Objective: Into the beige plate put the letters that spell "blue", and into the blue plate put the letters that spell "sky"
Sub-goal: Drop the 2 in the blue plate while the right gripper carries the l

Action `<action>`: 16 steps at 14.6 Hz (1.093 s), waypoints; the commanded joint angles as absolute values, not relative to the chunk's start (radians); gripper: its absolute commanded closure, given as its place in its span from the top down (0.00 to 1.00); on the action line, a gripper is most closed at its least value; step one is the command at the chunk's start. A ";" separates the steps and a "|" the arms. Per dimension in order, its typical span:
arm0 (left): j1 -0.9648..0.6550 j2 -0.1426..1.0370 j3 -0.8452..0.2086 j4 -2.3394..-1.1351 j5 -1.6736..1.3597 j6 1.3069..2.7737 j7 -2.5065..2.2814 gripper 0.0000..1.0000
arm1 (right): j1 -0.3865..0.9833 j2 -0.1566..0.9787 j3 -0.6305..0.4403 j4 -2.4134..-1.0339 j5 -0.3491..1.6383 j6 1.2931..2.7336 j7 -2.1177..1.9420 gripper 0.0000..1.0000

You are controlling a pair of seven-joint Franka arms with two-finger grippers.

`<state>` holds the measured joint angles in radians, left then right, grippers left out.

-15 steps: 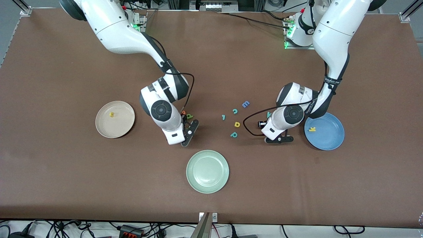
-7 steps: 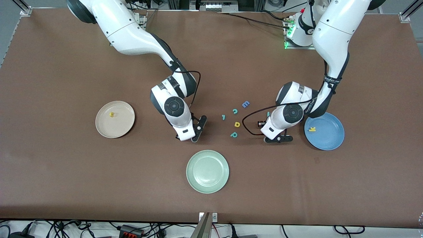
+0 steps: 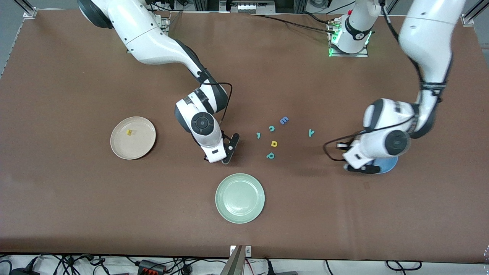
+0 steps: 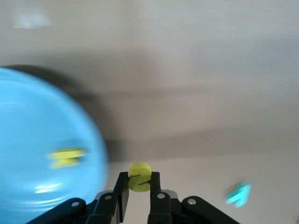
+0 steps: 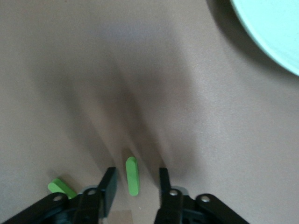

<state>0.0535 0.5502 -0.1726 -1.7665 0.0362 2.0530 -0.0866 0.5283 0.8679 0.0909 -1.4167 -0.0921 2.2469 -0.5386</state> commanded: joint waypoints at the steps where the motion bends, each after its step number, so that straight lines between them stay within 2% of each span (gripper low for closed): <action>1: 0.113 0.551 -0.178 -1.770 0.048 2.017 0.000 0.11 | 0.540 0.888 0.086 -1.390 -0.104 2.247 -0.551 0.37; 3: 0.133 0.561 -0.167 -1.773 0.078 2.016 0.009 0.11 | 0.540 0.888 0.086 -1.390 -0.103 2.247 -0.551 0.29; 5: 0.167 0.586 -0.170 -1.775 0.092 2.020 0.052 0.19 | 0.540 0.888 0.086 -1.390 -0.103 2.247 -0.551 0.14; 6: 0.170 0.591 -0.170 -1.775 0.092 2.020 0.070 0.55 | 0.538 0.888 0.086 -1.390 -0.101 2.247 -0.551 0.05; 7: 0.175 0.592 -0.172 -1.775 0.089 2.020 0.072 1.00 | 0.535 0.887 0.086 -1.390 -0.100 2.247 -0.549 0.00; 11: 0.163 0.583 -0.198 -1.773 0.087 2.005 0.068 1.00 | 0.508 0.877 0.086 -1.391 -0.095 2.244 -0.487 0.00; 13: 0.178 0.577 -0.271 -1.773 0.084 1.990 0.066 1.00 | 0.448 0.861 0.086 -1.400 -0.095 2.229 -0.479 0.00; 16: 0.167 0.555 -0.345 -1.788 0.086 2.005 0.051 1.00 | 0.361 0.783 0.086 -1.425 -0.094 2.079 -0.477 0.00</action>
<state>0.1653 0.5894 -0.3004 -1.7712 0.0770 2.0163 0.0495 0.4200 0.8523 0.0710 -1.4072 -0.0931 2.1890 -0.4864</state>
